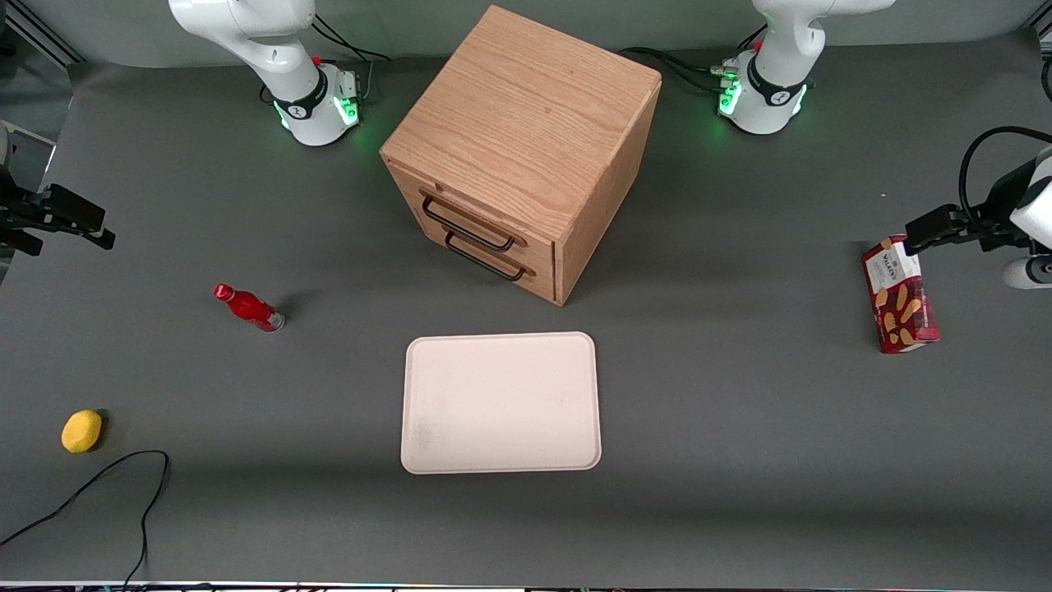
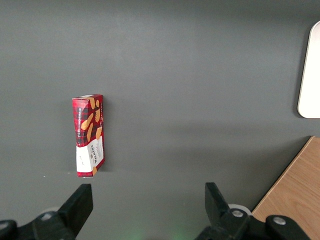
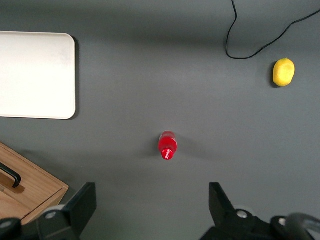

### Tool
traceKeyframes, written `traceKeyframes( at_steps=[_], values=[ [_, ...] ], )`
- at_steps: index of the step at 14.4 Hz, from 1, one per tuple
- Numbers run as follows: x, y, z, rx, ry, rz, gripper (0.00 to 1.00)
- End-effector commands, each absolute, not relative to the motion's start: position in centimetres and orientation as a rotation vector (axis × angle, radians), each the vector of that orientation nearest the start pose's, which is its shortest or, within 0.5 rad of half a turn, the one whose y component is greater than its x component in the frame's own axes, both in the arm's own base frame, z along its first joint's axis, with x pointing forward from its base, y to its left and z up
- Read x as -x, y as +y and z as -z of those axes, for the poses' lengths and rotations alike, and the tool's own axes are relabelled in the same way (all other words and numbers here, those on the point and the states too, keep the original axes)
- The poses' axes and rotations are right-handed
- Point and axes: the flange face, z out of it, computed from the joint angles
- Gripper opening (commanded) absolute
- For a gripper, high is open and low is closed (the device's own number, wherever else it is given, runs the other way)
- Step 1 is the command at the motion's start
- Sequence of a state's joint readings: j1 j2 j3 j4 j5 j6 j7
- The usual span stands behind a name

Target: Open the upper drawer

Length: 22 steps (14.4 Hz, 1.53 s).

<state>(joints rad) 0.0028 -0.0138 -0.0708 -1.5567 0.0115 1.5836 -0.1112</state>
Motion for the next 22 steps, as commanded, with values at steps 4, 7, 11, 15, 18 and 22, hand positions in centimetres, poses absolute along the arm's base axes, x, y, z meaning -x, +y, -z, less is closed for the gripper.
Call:
traceKeyframes(
  at_steps=[4,7,11,15,18,22],
  values=[
    [-54.6,-4.0,-64.3,3.143,-0.082,0.050,1.00],
    [-54.8,-4.0,-64.6,3.140,-0.087,0.063,1.00],
    [-55.4,-3.4,-64.5,3.147,-0.084,0.084,1.00],
    [-56.3,-2.1,-64.2,3.137,-0.133,0.085,1.00],
    [-56.6,1.5,-64.0,3.128,-0.240,0.080,1.00],
    [-57.4,9.2,-63.3,3.100,-0.438,0.103,1.00]
  ],
)
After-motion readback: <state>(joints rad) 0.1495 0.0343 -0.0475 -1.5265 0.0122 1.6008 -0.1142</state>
